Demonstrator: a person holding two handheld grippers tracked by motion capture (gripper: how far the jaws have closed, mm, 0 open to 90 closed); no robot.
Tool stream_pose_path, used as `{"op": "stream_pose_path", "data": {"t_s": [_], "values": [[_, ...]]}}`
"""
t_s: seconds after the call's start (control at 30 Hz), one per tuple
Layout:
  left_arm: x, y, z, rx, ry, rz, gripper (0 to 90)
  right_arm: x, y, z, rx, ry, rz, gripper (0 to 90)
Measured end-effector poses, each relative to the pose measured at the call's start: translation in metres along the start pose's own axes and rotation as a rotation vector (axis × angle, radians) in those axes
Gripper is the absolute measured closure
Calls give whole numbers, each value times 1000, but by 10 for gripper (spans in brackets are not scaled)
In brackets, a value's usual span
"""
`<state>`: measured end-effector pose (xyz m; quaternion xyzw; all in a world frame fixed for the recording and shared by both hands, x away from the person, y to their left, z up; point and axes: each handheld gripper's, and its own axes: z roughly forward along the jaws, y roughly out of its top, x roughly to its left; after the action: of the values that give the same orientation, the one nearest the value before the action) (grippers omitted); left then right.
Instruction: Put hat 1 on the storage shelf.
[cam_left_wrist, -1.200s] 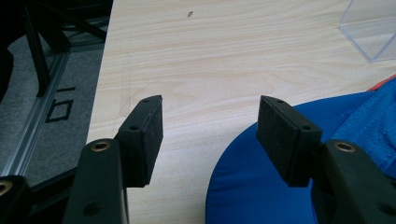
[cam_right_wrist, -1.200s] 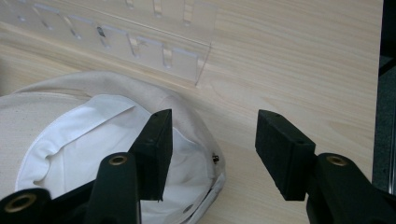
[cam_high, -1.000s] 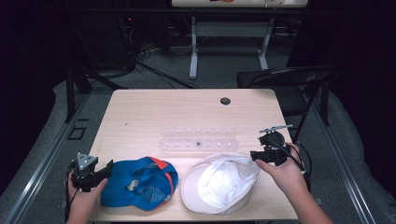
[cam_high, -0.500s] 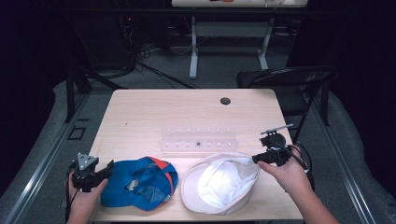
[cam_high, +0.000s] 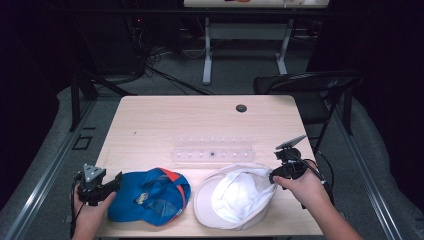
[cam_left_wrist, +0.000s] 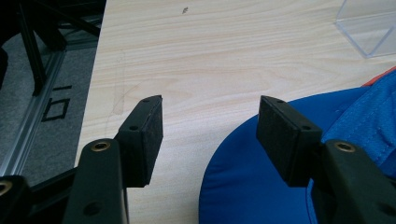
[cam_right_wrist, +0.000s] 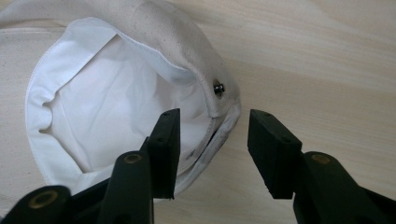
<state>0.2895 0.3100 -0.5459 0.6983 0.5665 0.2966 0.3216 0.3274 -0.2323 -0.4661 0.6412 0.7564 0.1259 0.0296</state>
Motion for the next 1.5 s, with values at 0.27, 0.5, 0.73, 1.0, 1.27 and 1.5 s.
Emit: {"op": "stream_pose_path", "data": {"t_s": [0.27,0.5,0.73,1.0,1.27,1.5], "values": [[1,0,0,0,0,-6,416,-2,0,12,14,4,23,670],[0,0,0,1,2,-6,416,-3,-1,16,28,1,21,641],[2,0,1,1,2,-10,416,-1,1,19,79,-21,-3,765],[2,0,0,-1,3,-11,416,7,0,18,82,-55,-18,791],[2,0,0,-1,4,-12,416,7,4,14,133,-24,-22,801],[2,0,0,-1,4,-15,416,5,5,11,147,19,-3,801]]}}
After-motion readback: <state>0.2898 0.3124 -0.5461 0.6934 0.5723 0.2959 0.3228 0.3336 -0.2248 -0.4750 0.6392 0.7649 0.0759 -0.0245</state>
